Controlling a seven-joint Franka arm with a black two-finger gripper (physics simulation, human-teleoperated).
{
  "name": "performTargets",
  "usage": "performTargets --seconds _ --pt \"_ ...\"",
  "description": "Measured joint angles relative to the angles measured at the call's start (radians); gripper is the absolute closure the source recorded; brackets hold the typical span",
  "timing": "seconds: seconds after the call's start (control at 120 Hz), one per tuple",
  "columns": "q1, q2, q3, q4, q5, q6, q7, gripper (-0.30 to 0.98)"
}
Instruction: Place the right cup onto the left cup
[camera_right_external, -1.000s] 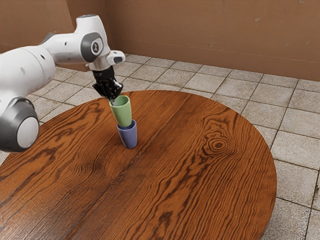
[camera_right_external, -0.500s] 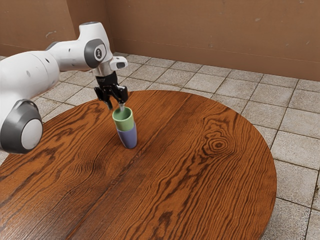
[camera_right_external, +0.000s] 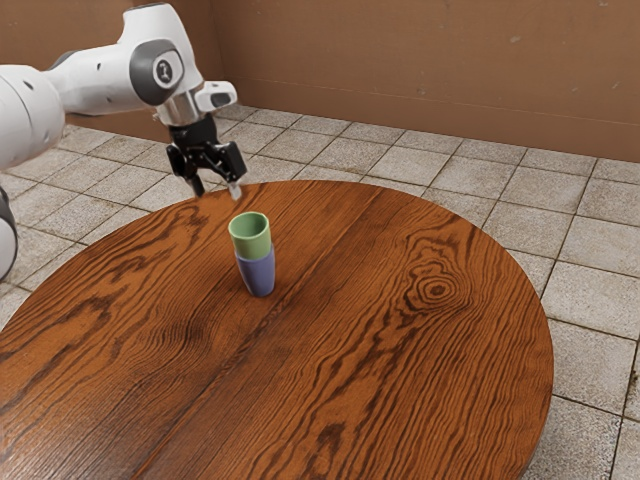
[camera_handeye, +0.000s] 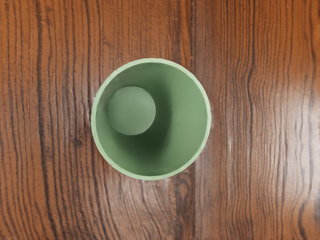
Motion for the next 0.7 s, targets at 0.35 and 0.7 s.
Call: performTargets --seconds 0.35,0.7 --pt "-0.037 -0.213 -0.045 -0.05 0.105 -0.07 0.02 0.01" --pt "-0.037 -0.234 -0.064 -0.05 0.117 -0.095 0.031 0.0"
